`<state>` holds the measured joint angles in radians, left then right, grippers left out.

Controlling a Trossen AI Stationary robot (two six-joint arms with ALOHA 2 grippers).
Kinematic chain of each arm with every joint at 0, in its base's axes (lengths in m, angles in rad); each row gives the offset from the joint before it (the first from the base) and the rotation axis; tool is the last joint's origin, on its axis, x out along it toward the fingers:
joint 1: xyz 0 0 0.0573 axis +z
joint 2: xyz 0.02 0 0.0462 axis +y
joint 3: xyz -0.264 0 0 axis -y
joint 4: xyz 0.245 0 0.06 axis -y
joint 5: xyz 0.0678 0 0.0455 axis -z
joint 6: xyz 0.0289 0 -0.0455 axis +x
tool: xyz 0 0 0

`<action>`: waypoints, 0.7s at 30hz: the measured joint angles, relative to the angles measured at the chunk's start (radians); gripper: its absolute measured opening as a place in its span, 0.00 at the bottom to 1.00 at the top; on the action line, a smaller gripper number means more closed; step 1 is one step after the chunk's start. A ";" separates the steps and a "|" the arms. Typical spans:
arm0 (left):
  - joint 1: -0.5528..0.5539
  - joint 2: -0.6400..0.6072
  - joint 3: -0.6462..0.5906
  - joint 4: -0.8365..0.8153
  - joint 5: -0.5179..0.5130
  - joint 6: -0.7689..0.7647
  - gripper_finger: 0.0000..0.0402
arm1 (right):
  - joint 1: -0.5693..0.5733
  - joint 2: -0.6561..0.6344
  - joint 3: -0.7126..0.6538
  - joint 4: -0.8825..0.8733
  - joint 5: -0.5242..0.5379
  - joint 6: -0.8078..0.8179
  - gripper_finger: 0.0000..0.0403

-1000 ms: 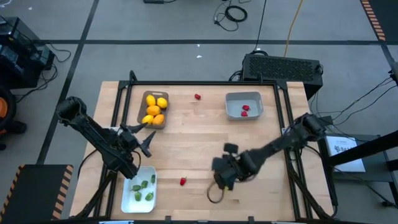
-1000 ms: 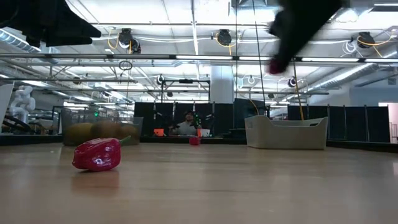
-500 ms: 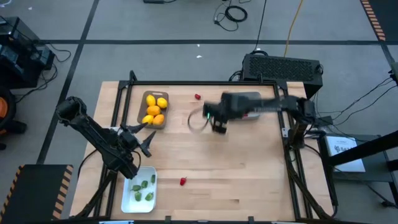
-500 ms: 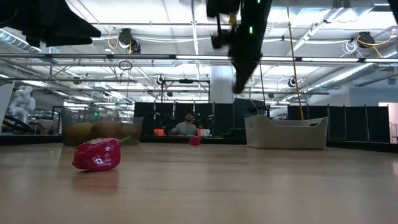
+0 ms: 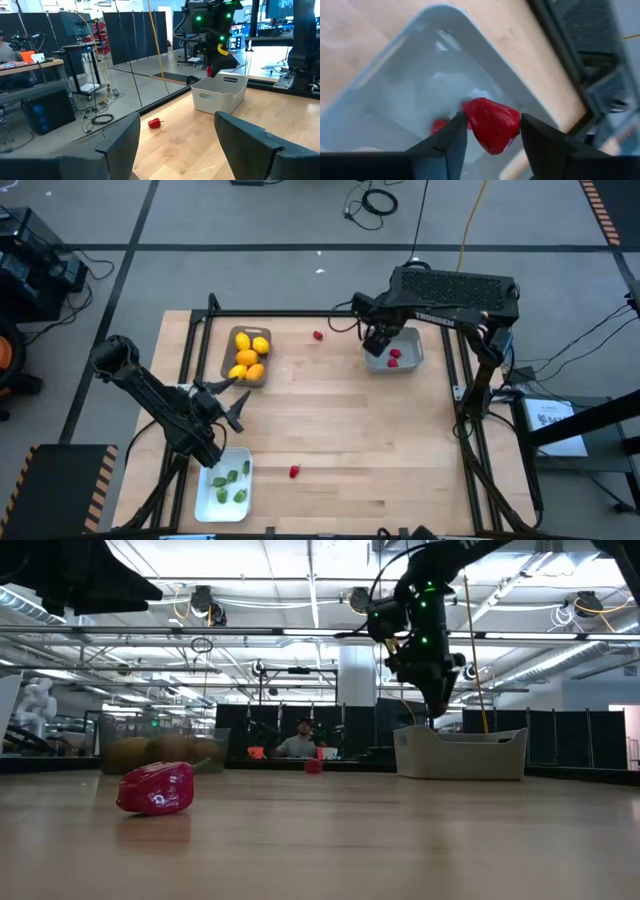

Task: Sort produce into baskets
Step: Put the red bell pepper into the gray bin

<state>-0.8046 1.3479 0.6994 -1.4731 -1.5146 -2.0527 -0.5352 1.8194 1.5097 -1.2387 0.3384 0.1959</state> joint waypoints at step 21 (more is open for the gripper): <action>0.000 0.000 0.000 -0.003 0.000 0.027 0.65 | -0.015 0.000 -0.003 0.040 -0.052 -0.059 0.62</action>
<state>-0.8045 1.3476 0.6994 -1.4761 -1.5150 -2.0258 -0.5500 1.8194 1.5066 -1.1985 0.2859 0.1371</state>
